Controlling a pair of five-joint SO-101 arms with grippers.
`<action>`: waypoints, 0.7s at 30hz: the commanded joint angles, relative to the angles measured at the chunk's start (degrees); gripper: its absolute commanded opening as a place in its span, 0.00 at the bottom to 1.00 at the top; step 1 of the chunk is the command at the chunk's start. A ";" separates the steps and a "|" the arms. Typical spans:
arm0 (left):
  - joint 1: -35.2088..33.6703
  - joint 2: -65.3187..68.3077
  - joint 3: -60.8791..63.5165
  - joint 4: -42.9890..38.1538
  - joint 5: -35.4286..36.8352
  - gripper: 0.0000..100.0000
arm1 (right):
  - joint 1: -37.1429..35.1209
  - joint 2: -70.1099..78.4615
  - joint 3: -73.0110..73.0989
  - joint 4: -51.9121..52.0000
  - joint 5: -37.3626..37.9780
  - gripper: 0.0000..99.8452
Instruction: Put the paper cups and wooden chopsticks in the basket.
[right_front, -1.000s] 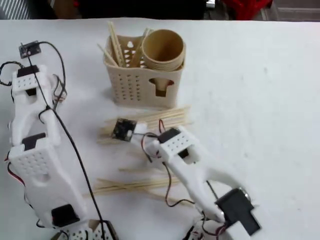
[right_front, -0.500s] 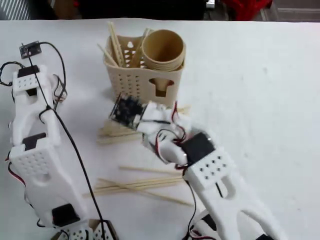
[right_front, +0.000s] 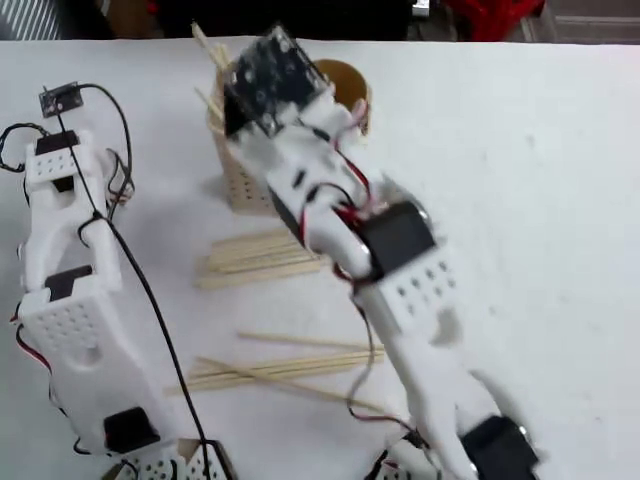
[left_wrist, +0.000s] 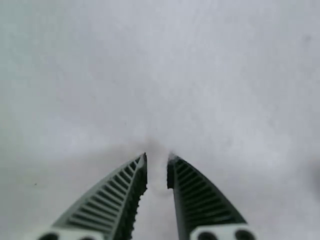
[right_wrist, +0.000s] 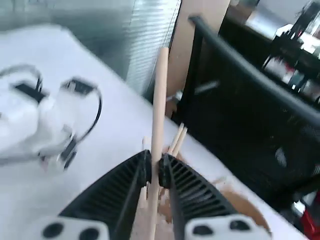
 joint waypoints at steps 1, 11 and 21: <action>0.22 -0.66 -0.70 -0.70 0.53 0.09 | 0.22 4.00 -4.48 -16.57 -1.14 0.02; 0.40 -0.66 -0.70 -0.70 0.53 0.09 | 0.48 10.59 -4.48 -32.22 -0.70 0.02; 0.22 -0.66 -0.70 -0.62 0.53 0.09 | 0.57 15.25 0.09 -31.34 -1.05 0.02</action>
